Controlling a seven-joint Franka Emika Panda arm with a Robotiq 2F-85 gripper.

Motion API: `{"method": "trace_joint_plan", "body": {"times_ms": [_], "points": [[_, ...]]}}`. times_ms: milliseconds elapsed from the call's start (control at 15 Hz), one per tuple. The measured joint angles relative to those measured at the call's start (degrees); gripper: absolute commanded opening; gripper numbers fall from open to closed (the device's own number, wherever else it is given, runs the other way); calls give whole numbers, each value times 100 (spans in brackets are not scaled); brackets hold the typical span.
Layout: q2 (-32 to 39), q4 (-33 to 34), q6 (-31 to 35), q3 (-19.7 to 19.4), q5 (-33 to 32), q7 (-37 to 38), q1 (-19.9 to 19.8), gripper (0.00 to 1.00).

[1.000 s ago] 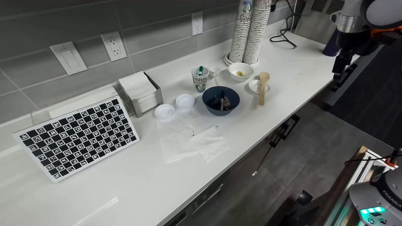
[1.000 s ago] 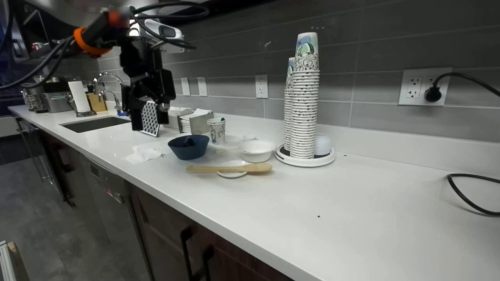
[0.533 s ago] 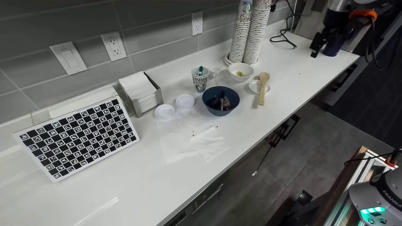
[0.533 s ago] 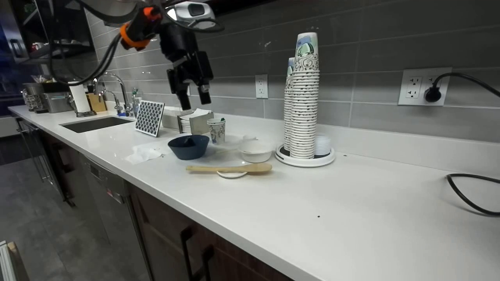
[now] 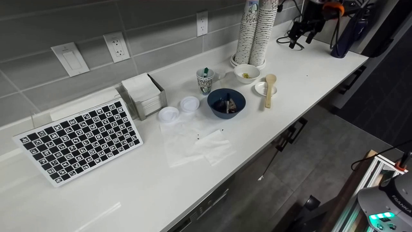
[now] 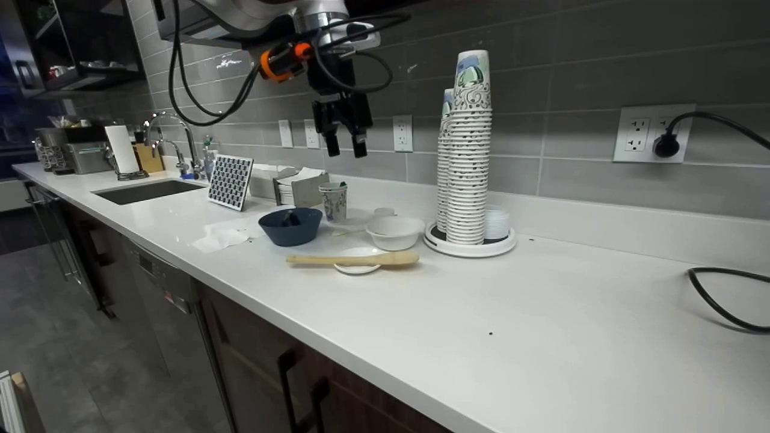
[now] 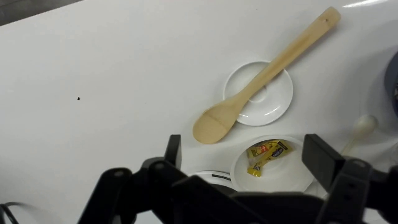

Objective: Put the sachet on the white object

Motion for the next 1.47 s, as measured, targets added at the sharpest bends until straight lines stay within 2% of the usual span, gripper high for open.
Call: {"method": "trace_joint_plan", "body": {"times_ms": [400,600,867,1133,1267,1467], "points": [[0,-10,0,6,28,0,-1,100],[89,-361,335,76,419,27,22,100],[341,-1052,1410,220,1387,20,108,100],[750,-1291,3212,552,2300,-16,305,100],[990,-1282,4024,655,2163,72,468,100],[1206,-1222,4345,658,1986,183,570,100]]}}
